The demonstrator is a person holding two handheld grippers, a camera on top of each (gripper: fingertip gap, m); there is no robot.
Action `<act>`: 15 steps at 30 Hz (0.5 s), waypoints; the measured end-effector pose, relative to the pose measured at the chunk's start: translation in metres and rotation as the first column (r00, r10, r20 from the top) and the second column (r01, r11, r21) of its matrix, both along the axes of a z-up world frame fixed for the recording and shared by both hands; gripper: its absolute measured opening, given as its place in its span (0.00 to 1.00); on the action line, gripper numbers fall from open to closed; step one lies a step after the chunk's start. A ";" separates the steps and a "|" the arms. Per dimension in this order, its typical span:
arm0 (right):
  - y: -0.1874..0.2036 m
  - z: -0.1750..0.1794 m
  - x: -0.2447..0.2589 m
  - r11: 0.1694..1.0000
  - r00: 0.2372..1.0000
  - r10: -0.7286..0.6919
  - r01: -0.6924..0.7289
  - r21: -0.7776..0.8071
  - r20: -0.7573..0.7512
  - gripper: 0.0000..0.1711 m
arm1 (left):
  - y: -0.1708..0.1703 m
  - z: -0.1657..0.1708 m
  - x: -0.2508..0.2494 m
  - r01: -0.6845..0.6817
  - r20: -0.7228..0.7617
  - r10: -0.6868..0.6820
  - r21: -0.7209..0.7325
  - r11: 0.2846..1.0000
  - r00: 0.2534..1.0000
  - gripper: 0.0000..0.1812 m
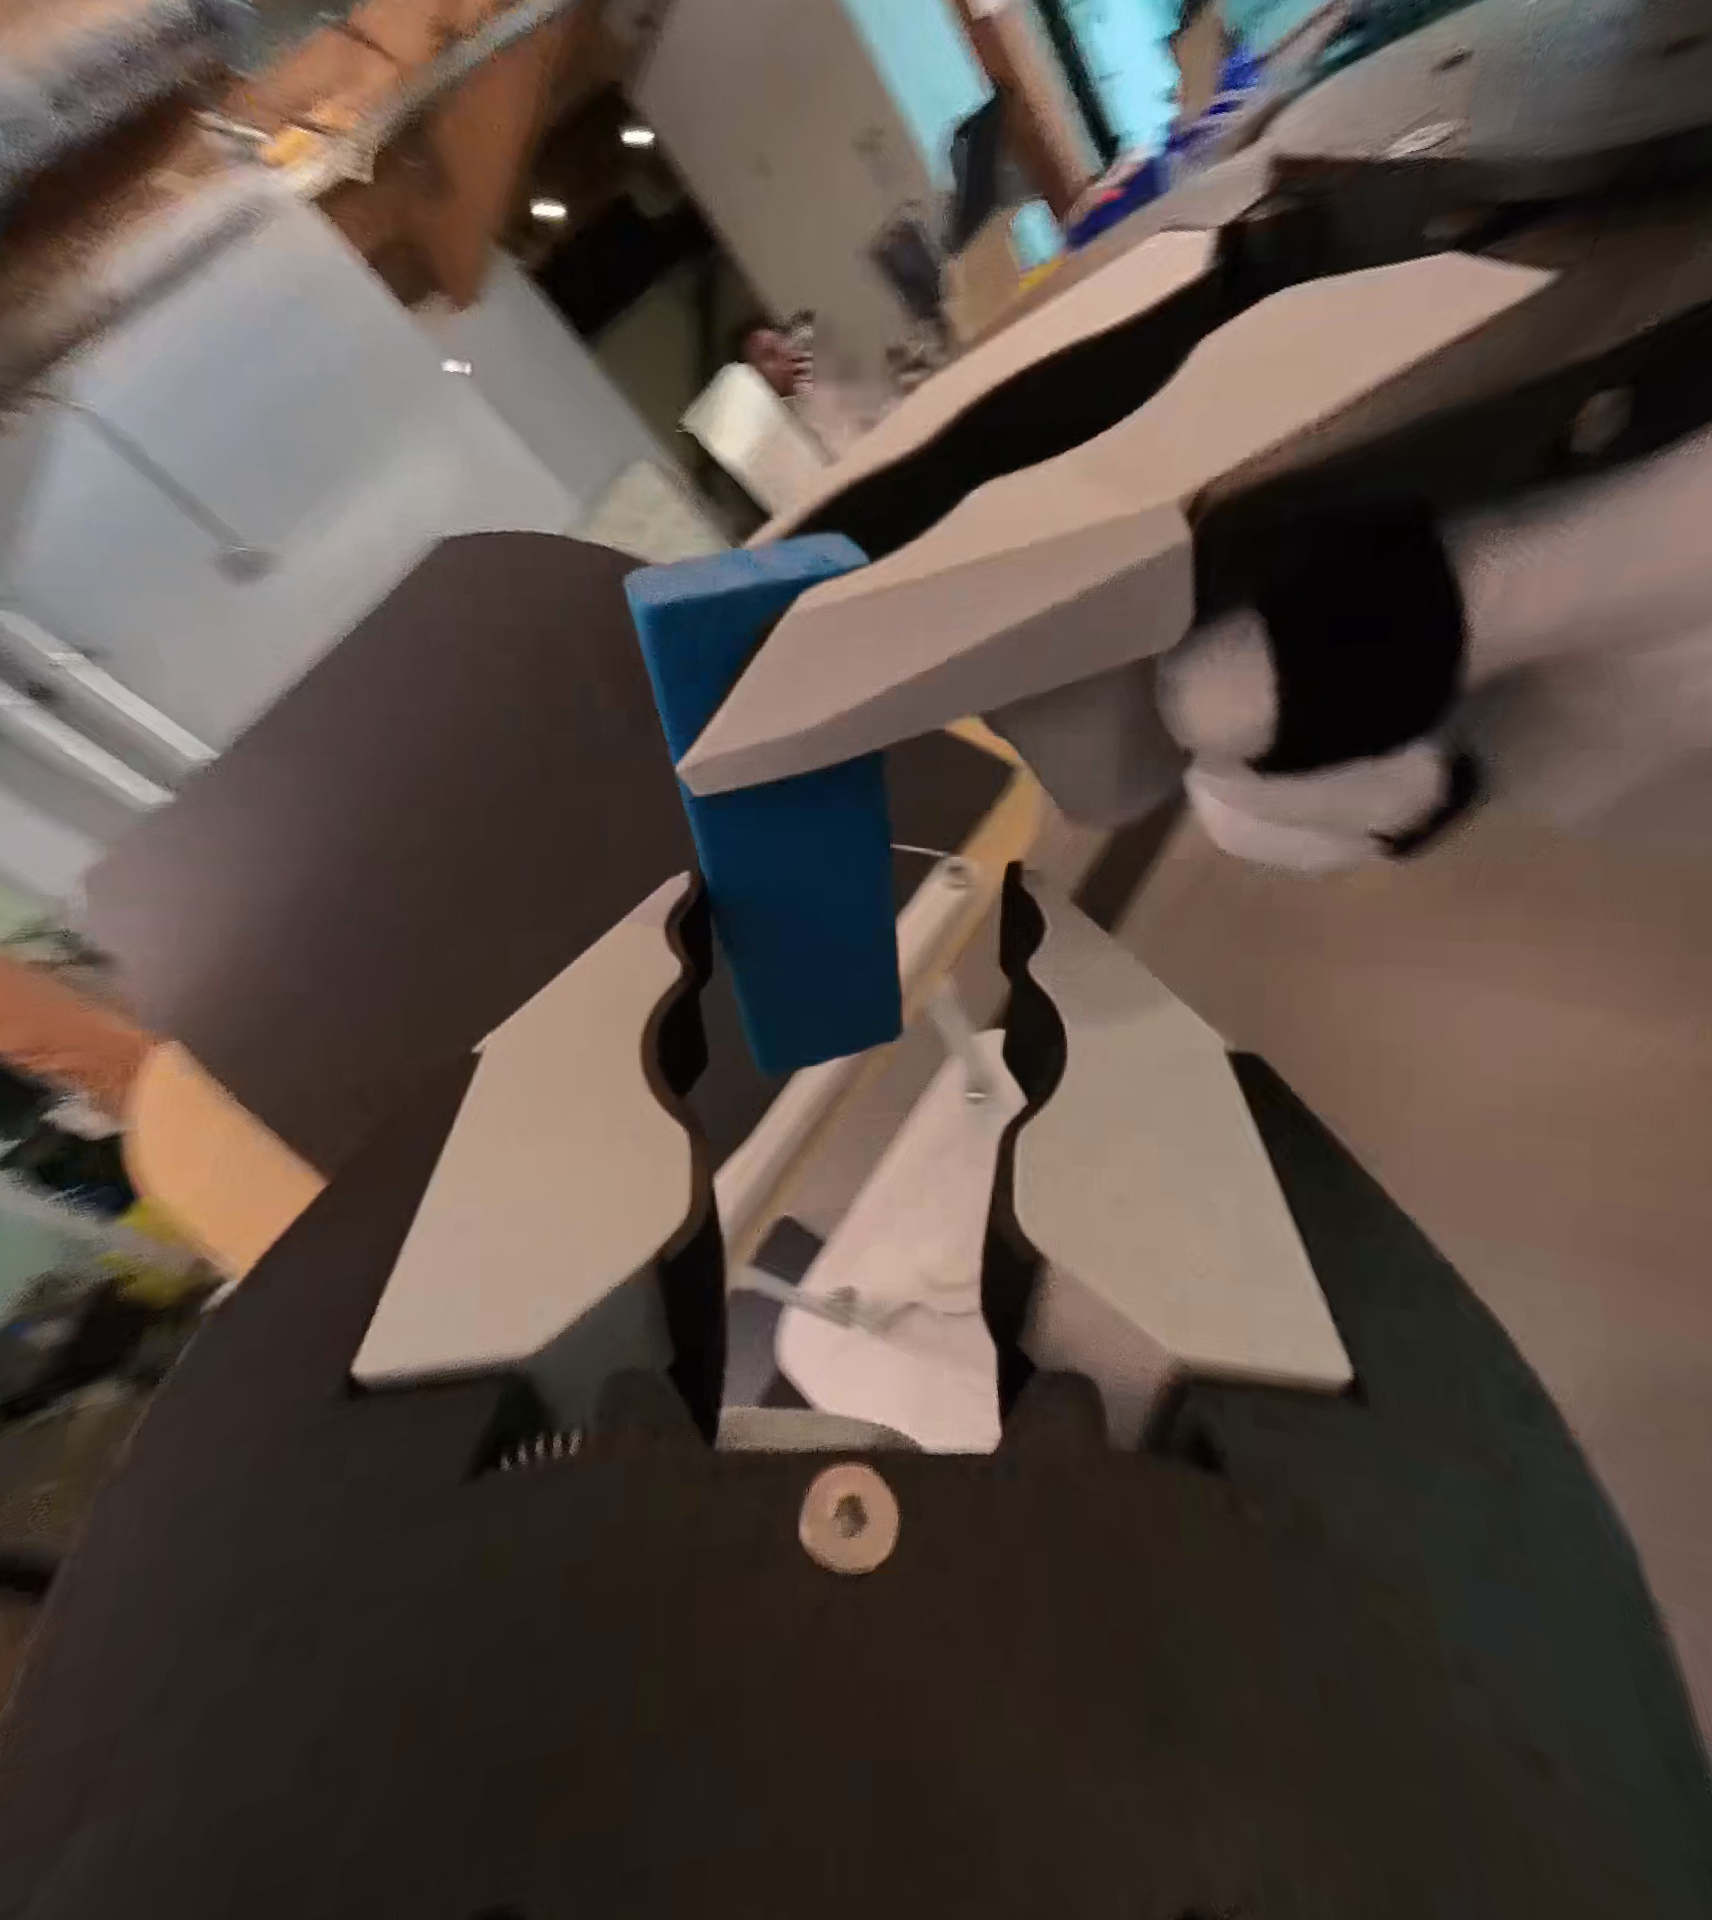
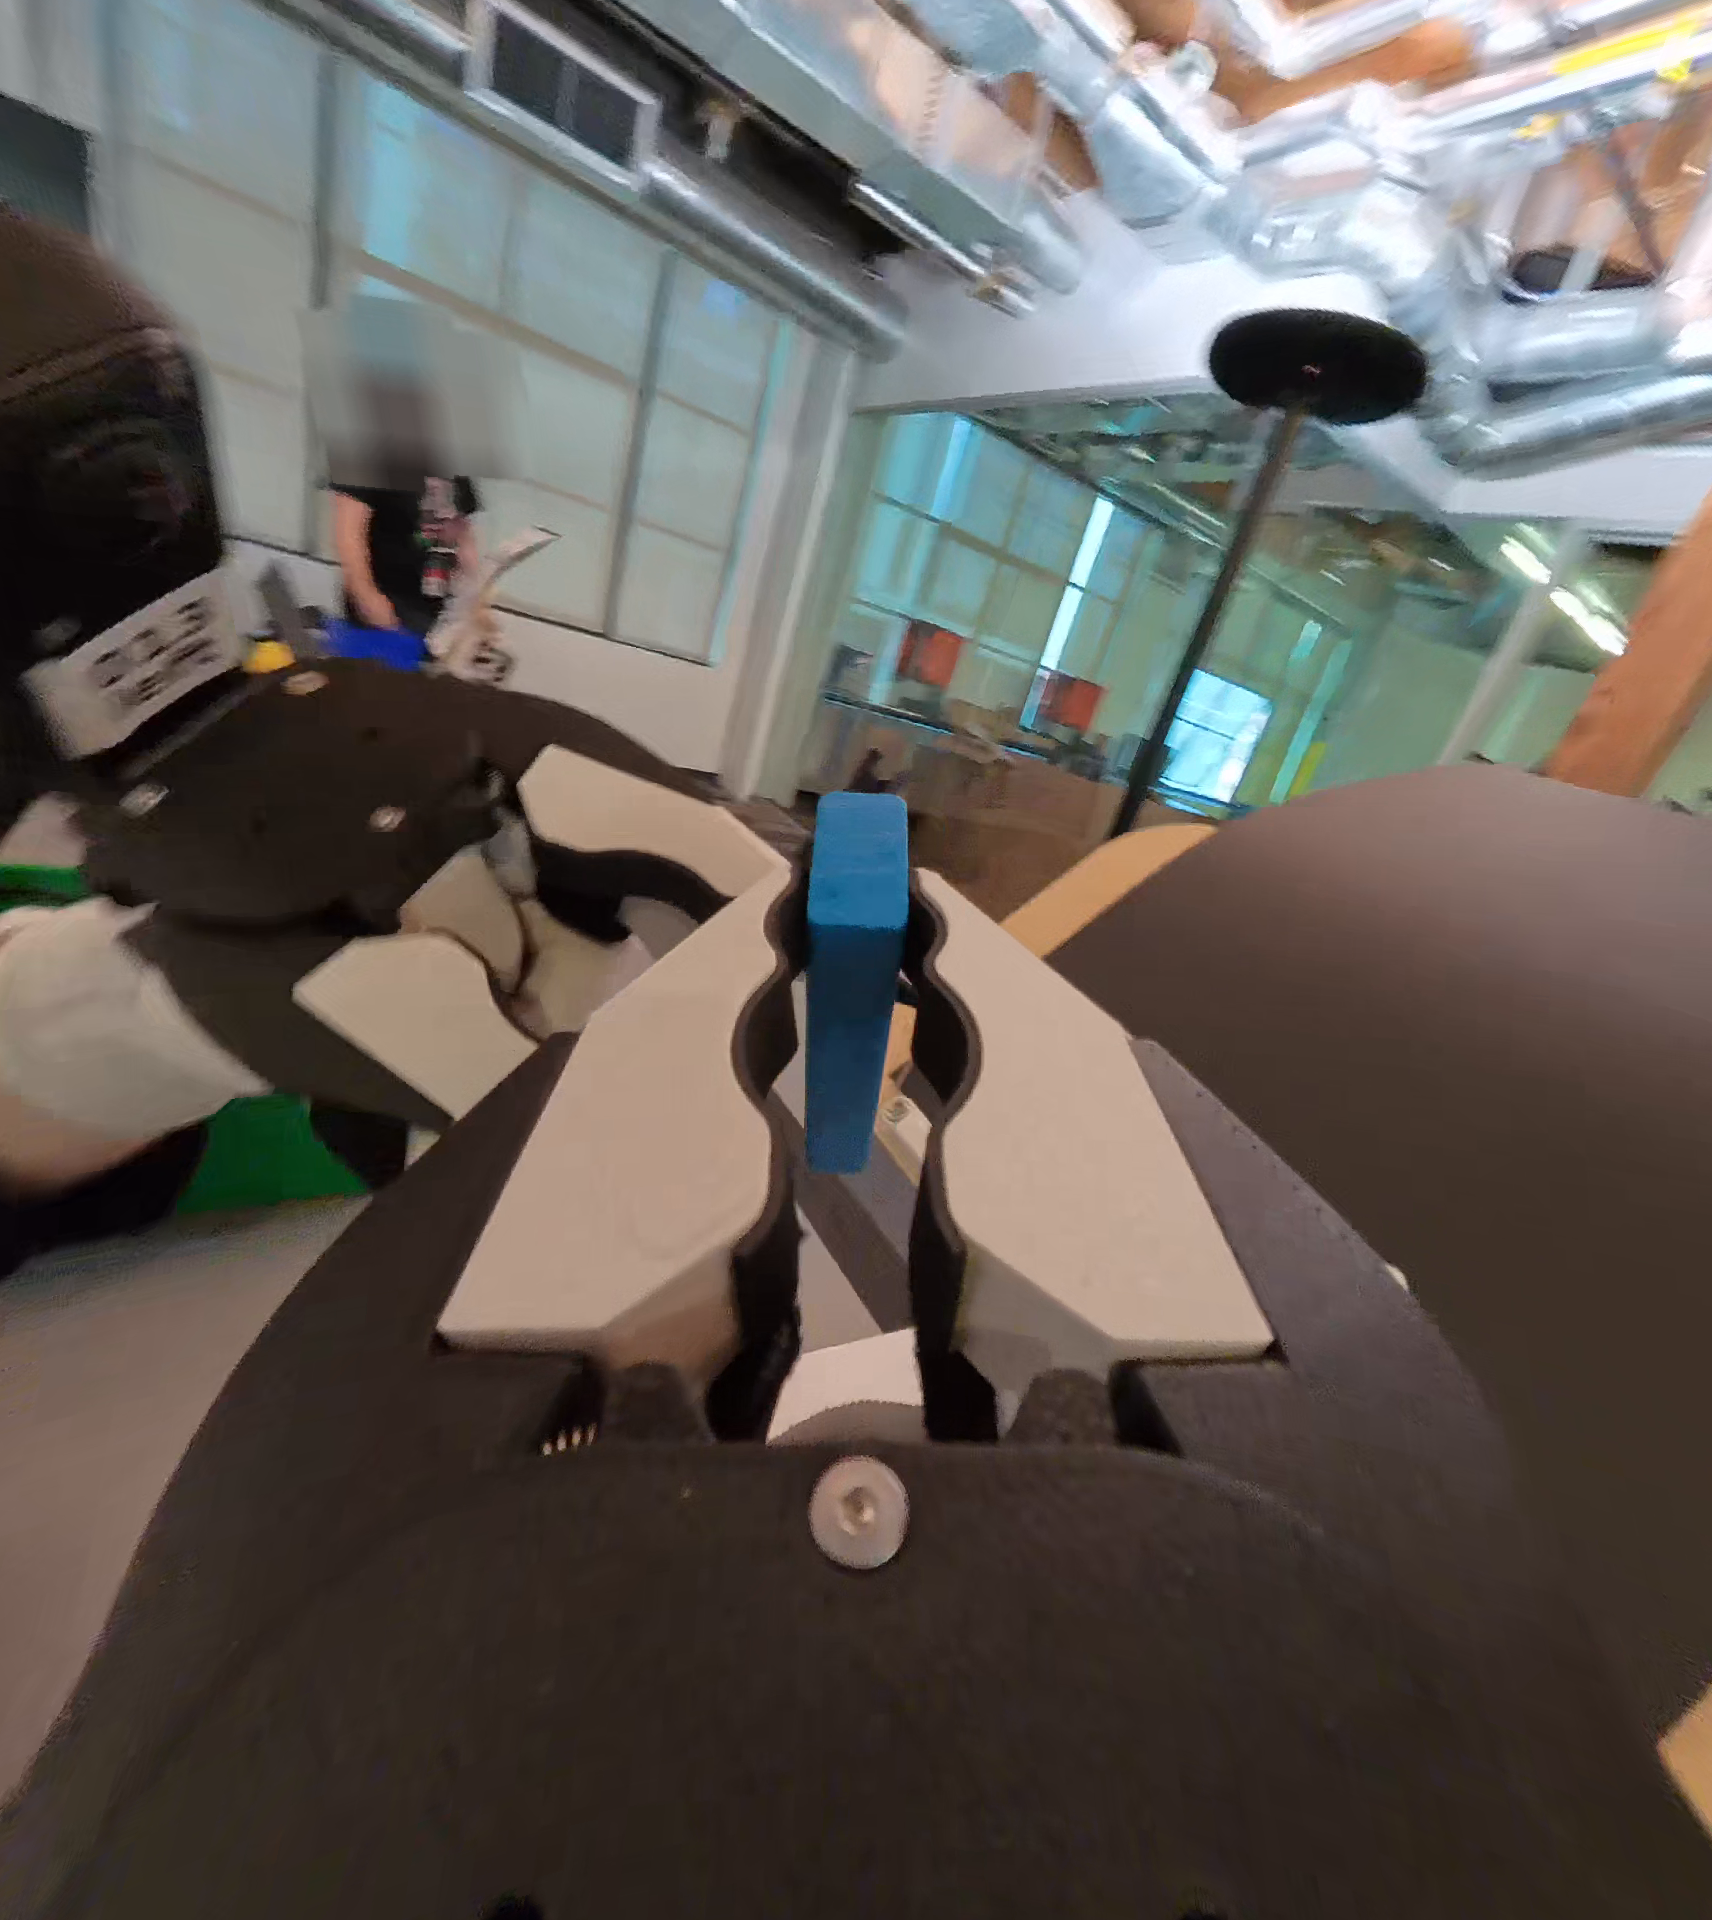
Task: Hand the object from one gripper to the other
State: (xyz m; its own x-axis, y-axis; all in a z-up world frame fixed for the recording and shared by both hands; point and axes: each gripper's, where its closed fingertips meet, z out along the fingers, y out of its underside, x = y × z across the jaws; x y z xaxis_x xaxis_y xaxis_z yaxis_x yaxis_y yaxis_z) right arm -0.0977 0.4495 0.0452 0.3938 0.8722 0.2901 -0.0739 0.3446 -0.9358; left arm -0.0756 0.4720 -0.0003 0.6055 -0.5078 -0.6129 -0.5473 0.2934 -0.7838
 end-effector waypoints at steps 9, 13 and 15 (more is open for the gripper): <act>-0.050 -0.002 0.030 0.918 0.916 0.395 -0.396 -0.002 0.072 0.09 | -0.064 0.000 0.012 0.489 0.227 -0.438 -0.284 0.825 0.870 0.24; -0.062 -0.008 0.035 0.881 0.876 0.472 -0.472 -0.018 0.100 0.08 | -0.068 -0.009 0.022 0.533 0.242 -0.476 -0.318 0.784 0.845 0.22; -0.063 -0.009 0.034 0.878 0.872 0.478 -0.479 -0.022 0.107 0.08 | -0.066 -0.015 0.027 0.528 0.234 -0.474 -0.332 0.782 0.849 0.18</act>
